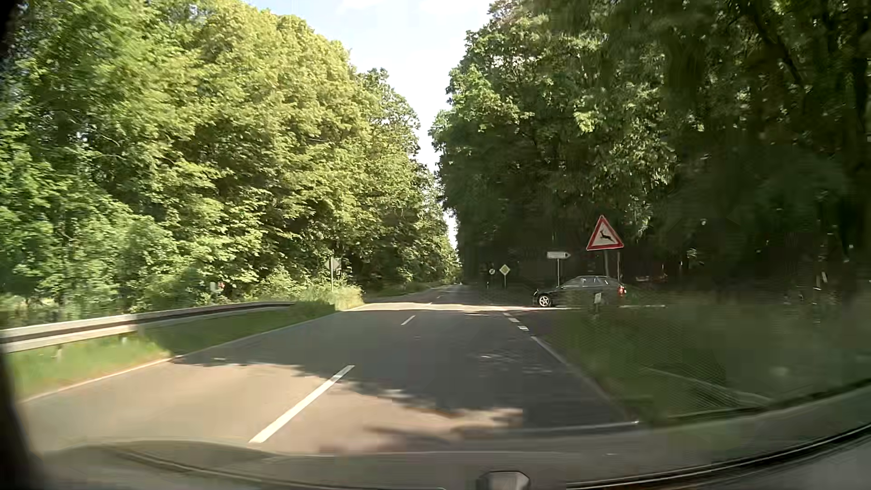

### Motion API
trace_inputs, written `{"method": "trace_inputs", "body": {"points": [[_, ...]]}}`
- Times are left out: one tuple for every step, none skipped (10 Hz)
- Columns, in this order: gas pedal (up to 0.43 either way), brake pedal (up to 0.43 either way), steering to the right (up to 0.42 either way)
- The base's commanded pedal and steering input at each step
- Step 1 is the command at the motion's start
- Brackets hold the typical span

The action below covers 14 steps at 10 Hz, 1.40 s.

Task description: Follow the waypoints while adhering to traffic rules and regulations

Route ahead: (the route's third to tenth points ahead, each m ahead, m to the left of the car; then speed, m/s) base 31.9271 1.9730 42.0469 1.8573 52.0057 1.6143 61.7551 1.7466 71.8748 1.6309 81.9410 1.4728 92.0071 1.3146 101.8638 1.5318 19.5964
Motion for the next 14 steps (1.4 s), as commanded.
{"method": "trace_inputs", "body": {"points": [[0.079,0.030,0.000],[0.079,0.030,0.000],[0.079,0.030,0.000],[0.079,0.030,0.000],[0.079,0.030,0.000],[0.079,0.030,0.000],[0.079,0.030,0.000],[0.079,0.030,0.000],[0.079,0.030,0.000],[0.079,0.030,0.000],[0.079,0.030,0.000],[0.079,0.030,0.000],[0.079,0.030,0.000],[0.079,0.030,-0.001]]}}
